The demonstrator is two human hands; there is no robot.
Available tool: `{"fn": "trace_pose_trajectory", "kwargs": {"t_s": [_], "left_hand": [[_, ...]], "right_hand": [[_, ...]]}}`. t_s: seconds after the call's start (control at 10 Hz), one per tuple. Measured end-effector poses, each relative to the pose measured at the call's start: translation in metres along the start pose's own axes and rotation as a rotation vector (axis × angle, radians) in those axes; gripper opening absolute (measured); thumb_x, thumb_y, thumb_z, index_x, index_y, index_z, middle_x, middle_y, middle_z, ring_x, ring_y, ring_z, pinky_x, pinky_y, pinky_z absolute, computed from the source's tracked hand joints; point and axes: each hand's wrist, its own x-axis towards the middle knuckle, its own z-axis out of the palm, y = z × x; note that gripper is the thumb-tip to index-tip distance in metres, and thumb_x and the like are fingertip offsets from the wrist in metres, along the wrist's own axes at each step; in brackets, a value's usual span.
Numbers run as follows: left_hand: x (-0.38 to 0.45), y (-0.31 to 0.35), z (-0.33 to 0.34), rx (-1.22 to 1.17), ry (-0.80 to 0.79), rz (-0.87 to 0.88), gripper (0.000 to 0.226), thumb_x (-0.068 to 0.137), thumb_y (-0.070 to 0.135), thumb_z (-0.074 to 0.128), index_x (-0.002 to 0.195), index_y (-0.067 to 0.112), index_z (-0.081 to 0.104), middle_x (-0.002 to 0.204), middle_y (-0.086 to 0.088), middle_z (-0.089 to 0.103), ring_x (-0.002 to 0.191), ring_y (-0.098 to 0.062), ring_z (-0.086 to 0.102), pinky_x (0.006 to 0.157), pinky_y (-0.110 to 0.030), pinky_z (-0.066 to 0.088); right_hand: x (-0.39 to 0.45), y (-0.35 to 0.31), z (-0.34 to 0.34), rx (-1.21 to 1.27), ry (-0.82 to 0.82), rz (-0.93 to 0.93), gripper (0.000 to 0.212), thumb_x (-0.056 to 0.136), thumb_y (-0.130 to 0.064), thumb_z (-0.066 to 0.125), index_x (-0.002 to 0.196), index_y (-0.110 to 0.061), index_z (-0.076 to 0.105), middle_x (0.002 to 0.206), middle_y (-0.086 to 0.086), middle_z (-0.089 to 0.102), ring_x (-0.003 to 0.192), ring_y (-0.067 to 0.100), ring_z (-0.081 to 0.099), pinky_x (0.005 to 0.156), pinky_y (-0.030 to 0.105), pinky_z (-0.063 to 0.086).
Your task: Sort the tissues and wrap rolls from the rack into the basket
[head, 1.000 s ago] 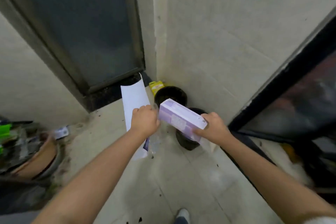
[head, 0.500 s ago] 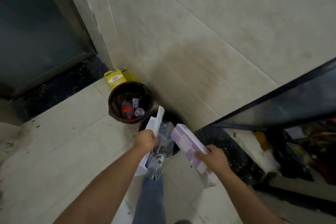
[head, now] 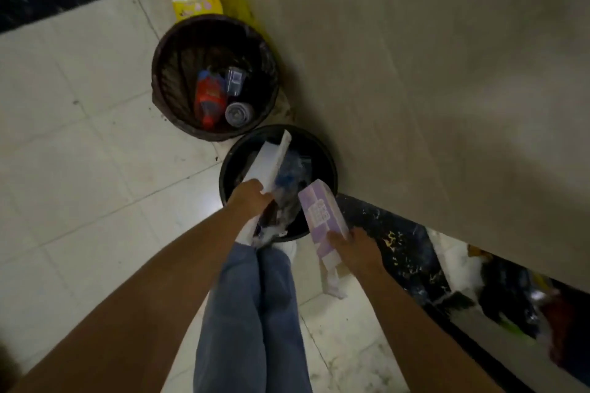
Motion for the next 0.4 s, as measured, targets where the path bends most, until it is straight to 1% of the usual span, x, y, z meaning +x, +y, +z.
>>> {"fn": "trace_pose_trajectory", "kwargs": {"t_s": [0.1,0.2,0.3,0.4], "left_hand": [[0.006,-0.024,0.002,0.021,0.035,-0.058,0.049,0.097,0.023,0.045,0.14,0.001,0.035,0.145,-0.021,0.039,0.13,-0.036,0.041,0.108,-0.038,0.035],[0.0,-0.038,0.003,0.037,0.028,-0.092,0.045,0.098,0.022,0.044,0.138,0.003,0.039,0.143,-0.019,0.044,0.128,-0.033,0.045,0.107,-0.036,0.037],[-0.012,-0.04,0.002,0.078,0.08,-0.047,0.041,0.097,0.02,0.045,0.133,0.003,0.044,0.137,-0.019,0.05,0.123,-0.033,0.05,0.104,-0.036,0.042],[-0.023,-0.033,-0.002,0.119,0.167,0.033,0.04,0.095,0.018,0.046,0.132,0.004,0.047,0.133,-0.019,0.055,0.119,-0.032,0.054,0.1,-0.036,0.045]], "right_hand": [[0.02,-0.011,0.006,-0.064,-0.018,0.002,0.051,0.088,-0.038,0.053,0.123,-0.001,0.046,0.126,0.021,0.054,0.115,0.035,0.051,0.095,0.036,0.043],[0.03,-0.026,0.012,-0.118,-0.061,-0.027,0.056,0.092,-0.041,0.045,0.13,-0.001,0.038,0.132,0.022,0.047,0.119,0.035,0.048,0.097,0.036,0.042],[0.035,-0.037,0.016,-0.126,-0.093,-0.073,0.061,0.094,-0.041,0.041,0.138,-0.003,0.025,0.139,0.024,0.039,0.124,0.038,0.043,0.105,0.042,0.038],[0.023,-0.04,0.016,-0.151,-0.13,-0.092,0.053,0.093,-0.033,0.045,0.135,-0.003,0.032,0.138,0.022,0.043,0.124,0.036,0.043,0.102,0.039,0.037]]}}
